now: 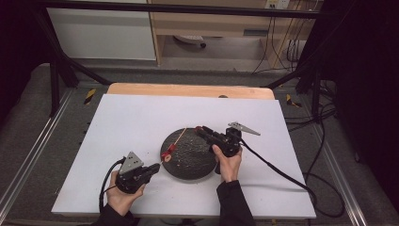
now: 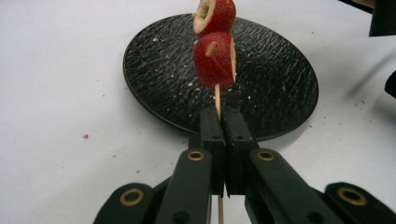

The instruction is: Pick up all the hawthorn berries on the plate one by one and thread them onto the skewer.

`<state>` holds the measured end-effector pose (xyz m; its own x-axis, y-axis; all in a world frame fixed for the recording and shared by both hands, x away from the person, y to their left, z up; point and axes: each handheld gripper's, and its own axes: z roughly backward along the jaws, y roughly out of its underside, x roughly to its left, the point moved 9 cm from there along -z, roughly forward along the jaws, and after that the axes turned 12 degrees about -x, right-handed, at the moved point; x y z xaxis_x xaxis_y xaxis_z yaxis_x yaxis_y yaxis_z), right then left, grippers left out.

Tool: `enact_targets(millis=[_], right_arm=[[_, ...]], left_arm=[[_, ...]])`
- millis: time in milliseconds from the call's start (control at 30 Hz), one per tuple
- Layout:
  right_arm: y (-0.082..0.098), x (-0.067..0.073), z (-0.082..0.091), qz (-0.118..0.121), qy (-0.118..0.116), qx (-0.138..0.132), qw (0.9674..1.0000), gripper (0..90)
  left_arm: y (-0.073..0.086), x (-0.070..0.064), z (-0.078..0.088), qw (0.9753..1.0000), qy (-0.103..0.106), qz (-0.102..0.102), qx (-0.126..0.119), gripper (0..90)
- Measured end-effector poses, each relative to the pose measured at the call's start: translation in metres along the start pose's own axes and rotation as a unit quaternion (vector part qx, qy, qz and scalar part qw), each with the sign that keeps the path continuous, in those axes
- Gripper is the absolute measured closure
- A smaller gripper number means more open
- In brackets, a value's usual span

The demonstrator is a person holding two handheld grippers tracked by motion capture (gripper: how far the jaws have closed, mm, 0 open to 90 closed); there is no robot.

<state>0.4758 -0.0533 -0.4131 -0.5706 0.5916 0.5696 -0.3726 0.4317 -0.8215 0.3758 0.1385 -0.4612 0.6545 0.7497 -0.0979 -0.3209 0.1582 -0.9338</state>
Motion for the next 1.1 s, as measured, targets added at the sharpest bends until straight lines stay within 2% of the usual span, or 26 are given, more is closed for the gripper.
enact_targets(millis=[267,600,633,767,833,1100], right_arm=[[-0.013,0.0,-0.004,-0.023,0.001,-0.043,0.9988,61.7],[-0.019,-0.003,-0.009,-0.045,0.0,-0.074,0.9962,61.7],[-0.02,-0.003,-0.009,-0.052,-0.001,-0.076,0.9958,61.7],[-0.022,-0.004,-0.01,-0.054,-0.002,-0.086,0.9948,61.7],[-0.023,-0.004,-0.011,-0.063,-0.004,-0.09,0.9939,61.7],[-0.023,-0.006,-0.012,-0.068,-0.006,-0.098,0.9928,61.7]], left_arm=[[-0.002,-0.007,-0.006,1.0,0.004,0.003,-0.007,88.5],[-0.002,-0.016,-0.007,0.9998,0.016,0.009,-0.012,88.5],[-0.003,-0.017,-0.007,0.9997,0.017,0.01,-0.013,88.5],[-0.004,-0.02,-0.008,0.9996,0.021,0.011,-0.015,88.5],[-0.005,-0.023,-0.009,0.9995,0.024,0.012,-0.018,88.5],[-0.007,-0.025,-0.01,0.9993,0.026,0.013,-0.022,88.5]])
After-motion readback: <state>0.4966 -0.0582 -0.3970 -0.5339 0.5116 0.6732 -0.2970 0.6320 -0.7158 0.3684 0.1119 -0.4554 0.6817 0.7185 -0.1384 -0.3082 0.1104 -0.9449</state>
